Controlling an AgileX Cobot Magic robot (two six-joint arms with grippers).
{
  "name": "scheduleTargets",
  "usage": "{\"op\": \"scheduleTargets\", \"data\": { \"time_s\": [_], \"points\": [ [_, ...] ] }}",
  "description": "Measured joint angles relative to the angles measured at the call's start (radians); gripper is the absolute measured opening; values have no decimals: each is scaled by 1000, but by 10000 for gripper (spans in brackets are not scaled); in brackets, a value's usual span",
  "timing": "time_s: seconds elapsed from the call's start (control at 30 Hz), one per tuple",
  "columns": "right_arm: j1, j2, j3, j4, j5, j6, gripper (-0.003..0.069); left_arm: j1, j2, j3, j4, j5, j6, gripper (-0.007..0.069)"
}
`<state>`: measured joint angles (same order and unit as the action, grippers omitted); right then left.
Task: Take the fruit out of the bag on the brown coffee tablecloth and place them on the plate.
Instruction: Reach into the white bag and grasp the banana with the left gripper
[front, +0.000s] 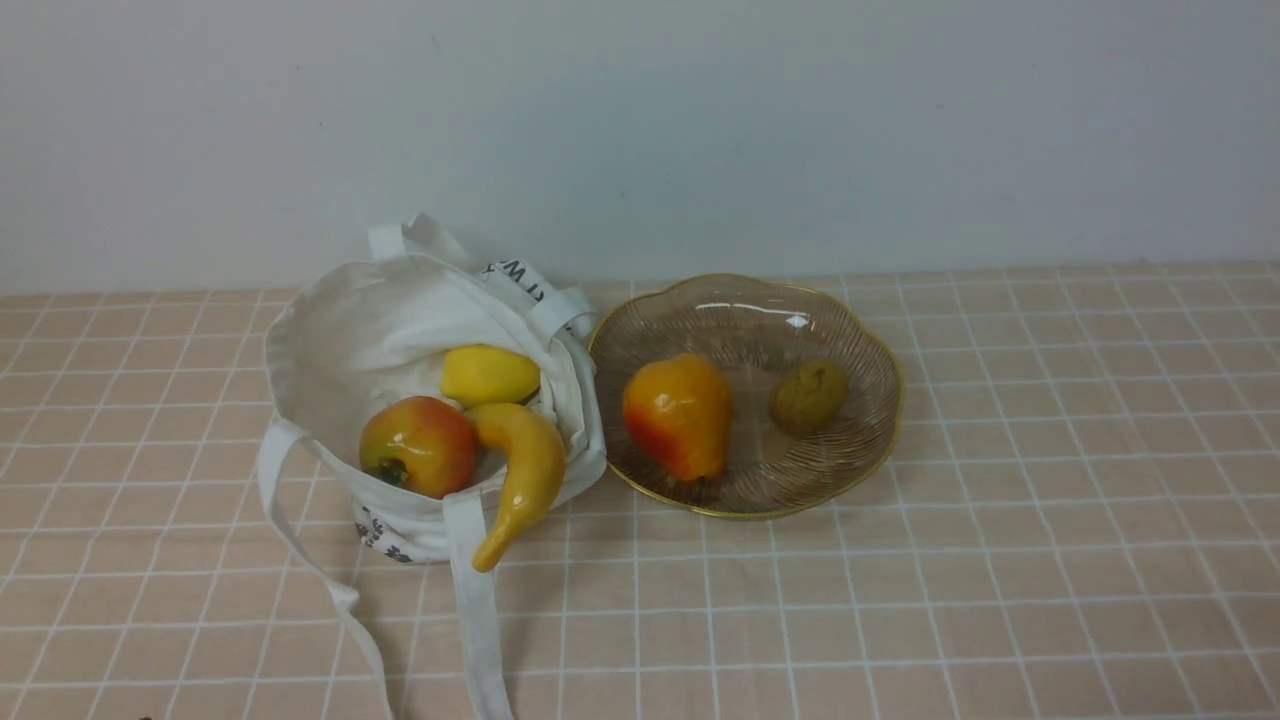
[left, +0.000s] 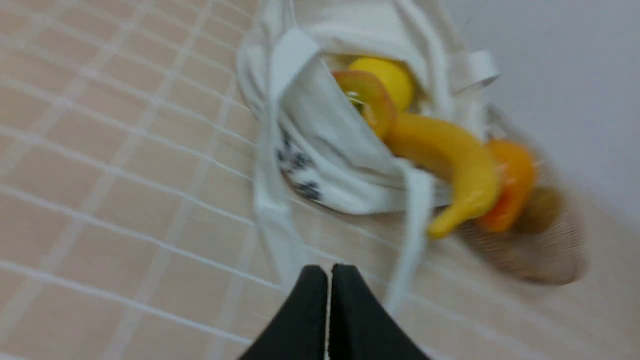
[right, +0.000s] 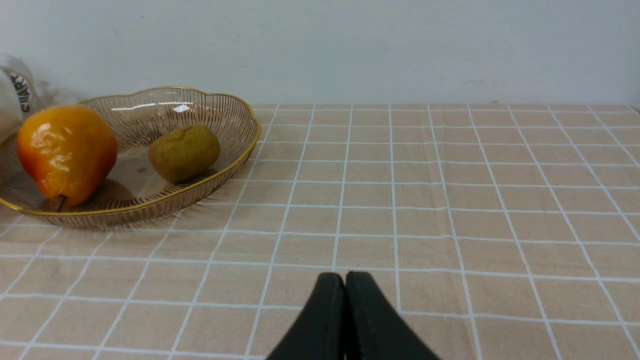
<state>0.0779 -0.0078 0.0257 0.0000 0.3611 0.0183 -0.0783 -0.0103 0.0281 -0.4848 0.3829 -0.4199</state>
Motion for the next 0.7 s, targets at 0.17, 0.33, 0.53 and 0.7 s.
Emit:
{"op": "scheduleTargets", "data": {
  "time_s": [0.17, 0.33, 0.53, 0.7],
  "points": [
    [0, 0, 0, 0, 0, 0, -14, 0, 0, 0, -297, -12, -83, -8],
    [0, 0, 0, 0, 0, 0, -14, 0, 0, 0, -379, -29, -81, -8],
    [0, 0, 0, 0, 0, 0, -14, -1, 0, -64, -400, 78, 55, -8],
    [0, 0, 0, 0, 0, 0, -14, -1, 121, -230, -349, 179, 177, -8]
  ]
}}
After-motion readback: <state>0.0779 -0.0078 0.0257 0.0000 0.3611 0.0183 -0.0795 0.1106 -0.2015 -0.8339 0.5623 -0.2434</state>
